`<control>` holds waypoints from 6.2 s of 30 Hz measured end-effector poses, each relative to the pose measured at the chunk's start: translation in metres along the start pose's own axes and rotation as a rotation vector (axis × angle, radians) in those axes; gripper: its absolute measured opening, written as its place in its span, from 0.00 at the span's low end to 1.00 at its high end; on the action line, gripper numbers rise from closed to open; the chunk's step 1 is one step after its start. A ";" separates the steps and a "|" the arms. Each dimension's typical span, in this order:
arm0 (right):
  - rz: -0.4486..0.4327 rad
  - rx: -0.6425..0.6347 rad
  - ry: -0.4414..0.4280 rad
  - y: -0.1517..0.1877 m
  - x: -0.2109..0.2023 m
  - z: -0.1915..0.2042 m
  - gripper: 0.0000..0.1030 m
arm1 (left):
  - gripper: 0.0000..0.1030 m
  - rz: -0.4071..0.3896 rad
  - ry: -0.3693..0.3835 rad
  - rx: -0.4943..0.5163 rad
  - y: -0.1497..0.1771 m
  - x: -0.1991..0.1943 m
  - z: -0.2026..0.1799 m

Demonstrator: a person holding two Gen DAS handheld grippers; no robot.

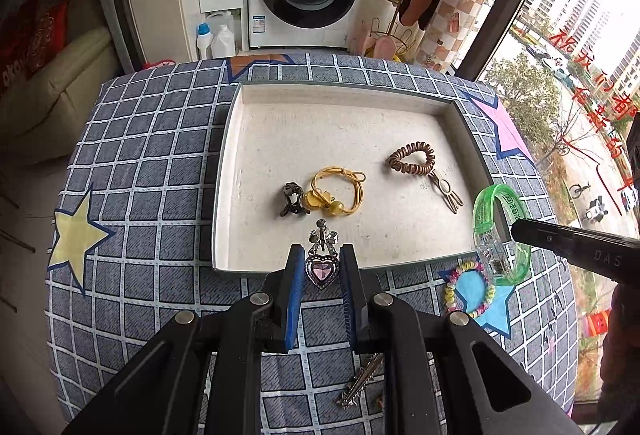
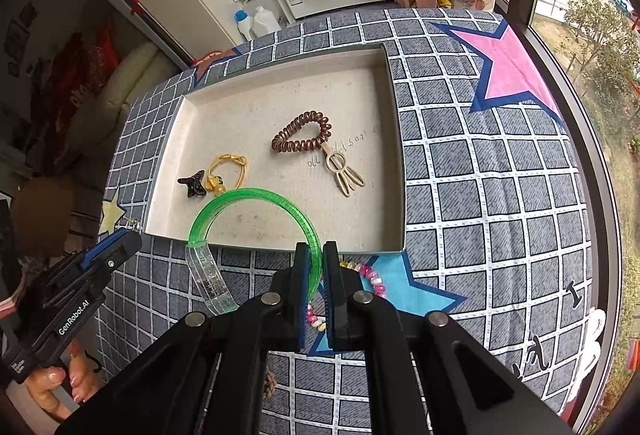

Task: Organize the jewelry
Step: 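Carry the heart pendant and green bangle into the white tray with both grippers, then open both grippers to release the pendant and bangle in the tray, then withdraw both grippers from the tray toward the remaining jewelry, then grasp the silver hair barrette with the left gripper while the right gripper grasps the beaded bracelet, then carry the barrette and beaded bracelet into the white tray with both grippers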

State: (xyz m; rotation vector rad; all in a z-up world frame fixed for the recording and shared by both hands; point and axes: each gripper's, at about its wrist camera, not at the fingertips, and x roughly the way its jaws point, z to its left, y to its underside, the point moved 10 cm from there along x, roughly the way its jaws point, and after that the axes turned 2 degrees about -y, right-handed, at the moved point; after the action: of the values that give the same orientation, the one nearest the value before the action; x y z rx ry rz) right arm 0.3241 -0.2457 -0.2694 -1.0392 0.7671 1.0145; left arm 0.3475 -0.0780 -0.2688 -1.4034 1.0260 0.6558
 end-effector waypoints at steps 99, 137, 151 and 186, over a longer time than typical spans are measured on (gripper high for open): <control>-0.088 0.077 -0.076 0.016 -0.027 -0.004 0.84 | 1.00 0.016 -0.178 0.065 0.077 -0.026 0.012; 0.152 0.192 0.144 0.074 0.033 -0.074 0.84 | 0.96 0.175 -0.139 0.121 0.100 0.048 -0.013; 0.143 0.032 0.273 0.051 0.067 -0.053 0.72 | 0.96 0.187 -0.140 0.109 0.102 0.056 -0.007; 0.052 -0.030 0.185 0.093 0.009 -0.045 0.09 | 0.29 0.133 0.003 0.088 0.115 0.001 -0.016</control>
State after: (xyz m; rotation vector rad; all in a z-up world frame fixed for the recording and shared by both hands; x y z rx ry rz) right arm 0.2386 -0.2698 -0.3224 -1.1549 0.9365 0.9860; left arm 0.2440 -0.0815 -0.3224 -1.2679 1.1444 0.6973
